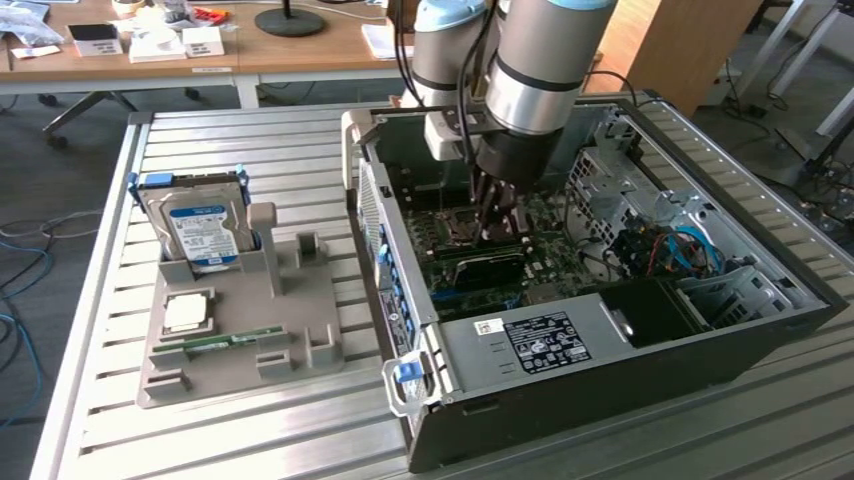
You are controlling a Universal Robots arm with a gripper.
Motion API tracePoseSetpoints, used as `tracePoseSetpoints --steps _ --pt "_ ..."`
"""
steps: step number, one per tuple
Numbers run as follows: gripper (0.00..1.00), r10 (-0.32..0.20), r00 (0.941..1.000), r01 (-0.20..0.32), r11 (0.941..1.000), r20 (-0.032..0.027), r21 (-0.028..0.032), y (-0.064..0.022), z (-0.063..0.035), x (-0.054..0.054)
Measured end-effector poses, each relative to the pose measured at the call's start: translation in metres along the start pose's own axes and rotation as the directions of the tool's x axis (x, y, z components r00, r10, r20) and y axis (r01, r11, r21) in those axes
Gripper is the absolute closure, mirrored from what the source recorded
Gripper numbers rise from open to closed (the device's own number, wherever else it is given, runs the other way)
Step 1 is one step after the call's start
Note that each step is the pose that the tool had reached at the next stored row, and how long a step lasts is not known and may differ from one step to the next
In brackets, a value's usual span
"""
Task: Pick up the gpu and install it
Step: 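Press down on the gpu until it lock into place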
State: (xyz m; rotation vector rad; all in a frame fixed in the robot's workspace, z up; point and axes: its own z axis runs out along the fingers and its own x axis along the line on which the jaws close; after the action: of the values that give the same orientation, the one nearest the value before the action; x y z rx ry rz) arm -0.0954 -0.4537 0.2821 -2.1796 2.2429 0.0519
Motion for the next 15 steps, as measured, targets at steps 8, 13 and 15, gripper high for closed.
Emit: tracePoseSetpoints --steps 8,13,15 --pt "0.89 0.000 1.0000 0.000 1.0000 -0.0002 -0.0001 0.0001 0.0105 0.000" --pt "0.89 0.000 1.0000 0.000 1.0000 -0.0002 -0.0001 0.0006 0.0134 0.000" --pt "0.89 -0.001 1.0000 0.001 1.0000 -0.0004 0.0000 0.0008 0.0144 0.000"
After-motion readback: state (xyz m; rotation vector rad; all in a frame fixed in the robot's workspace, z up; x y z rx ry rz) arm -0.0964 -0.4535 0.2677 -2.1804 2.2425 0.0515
